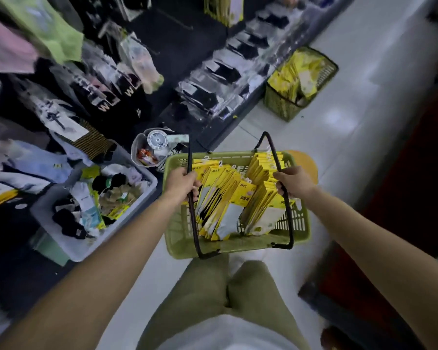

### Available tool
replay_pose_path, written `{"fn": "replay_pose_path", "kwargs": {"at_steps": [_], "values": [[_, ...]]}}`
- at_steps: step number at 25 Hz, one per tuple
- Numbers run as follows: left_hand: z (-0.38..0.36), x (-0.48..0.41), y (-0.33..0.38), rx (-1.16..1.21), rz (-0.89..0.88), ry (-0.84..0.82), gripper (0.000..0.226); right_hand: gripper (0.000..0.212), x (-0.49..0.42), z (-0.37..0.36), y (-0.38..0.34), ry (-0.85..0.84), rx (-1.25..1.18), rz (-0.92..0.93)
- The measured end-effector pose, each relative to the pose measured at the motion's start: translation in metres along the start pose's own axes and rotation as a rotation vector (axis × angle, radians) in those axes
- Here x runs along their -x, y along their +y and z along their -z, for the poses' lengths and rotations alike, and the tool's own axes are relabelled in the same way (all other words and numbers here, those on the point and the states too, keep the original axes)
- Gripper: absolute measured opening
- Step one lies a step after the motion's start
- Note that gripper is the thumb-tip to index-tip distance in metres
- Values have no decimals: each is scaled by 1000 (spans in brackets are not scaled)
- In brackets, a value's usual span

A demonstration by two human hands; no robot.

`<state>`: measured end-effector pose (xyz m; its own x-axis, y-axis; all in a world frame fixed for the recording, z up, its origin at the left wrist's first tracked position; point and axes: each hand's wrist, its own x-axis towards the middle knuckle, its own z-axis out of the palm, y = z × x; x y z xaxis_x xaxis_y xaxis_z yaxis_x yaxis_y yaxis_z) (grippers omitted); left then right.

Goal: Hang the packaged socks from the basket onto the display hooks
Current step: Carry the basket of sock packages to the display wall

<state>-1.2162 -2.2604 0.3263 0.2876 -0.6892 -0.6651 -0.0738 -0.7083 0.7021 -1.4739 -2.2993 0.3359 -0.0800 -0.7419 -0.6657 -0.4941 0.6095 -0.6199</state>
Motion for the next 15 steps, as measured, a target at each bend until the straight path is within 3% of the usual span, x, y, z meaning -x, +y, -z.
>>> {"fn": "replay_pose_path", "kwargs": {"at_steps": [15], "values": [[-31, -146, 174, 233, 57, 184, 8, 18, -217, 65, -236, -208, 389, 193]]}}
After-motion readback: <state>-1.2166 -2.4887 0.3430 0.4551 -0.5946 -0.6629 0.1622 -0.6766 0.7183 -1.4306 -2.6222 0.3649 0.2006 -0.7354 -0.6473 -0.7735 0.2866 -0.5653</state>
